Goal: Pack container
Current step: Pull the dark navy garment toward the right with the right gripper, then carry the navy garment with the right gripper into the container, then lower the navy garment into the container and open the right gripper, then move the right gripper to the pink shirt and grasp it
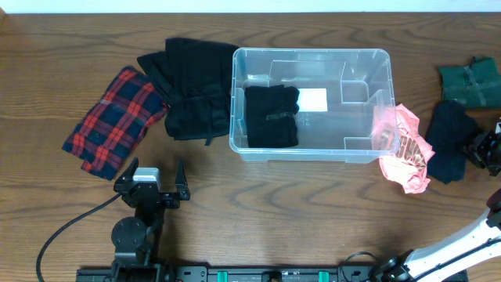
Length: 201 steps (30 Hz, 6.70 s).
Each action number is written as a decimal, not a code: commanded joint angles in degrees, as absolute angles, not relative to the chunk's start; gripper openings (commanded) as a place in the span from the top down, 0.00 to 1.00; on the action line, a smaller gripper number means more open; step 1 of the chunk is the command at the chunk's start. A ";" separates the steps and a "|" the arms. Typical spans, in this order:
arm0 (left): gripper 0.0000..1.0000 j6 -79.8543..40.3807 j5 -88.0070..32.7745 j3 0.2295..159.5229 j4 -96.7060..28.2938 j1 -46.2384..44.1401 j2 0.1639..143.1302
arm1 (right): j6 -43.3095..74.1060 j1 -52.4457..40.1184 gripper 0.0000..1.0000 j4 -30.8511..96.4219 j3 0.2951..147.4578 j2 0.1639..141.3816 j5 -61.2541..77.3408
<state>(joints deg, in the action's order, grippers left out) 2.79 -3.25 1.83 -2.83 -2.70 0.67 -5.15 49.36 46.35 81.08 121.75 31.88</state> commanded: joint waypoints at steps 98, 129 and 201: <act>0.02 2.31 -3.46 0.25 -3.70 -2.87 0.71 | 105.16 -16.29 0.91 34.11 84.18 113.12 -20.10; 0.02 2.31 -3.44 0.25 -3.70 -2.87 0.71 | 80.55 -17.39 0.01 29.54 84.23 102.61 -6.35; 0.02 2.31 -3.46 0.25 -3.70 -2.87 0.71 | 16.60 26.20 0.15 25.67 41.12 87.92 9.47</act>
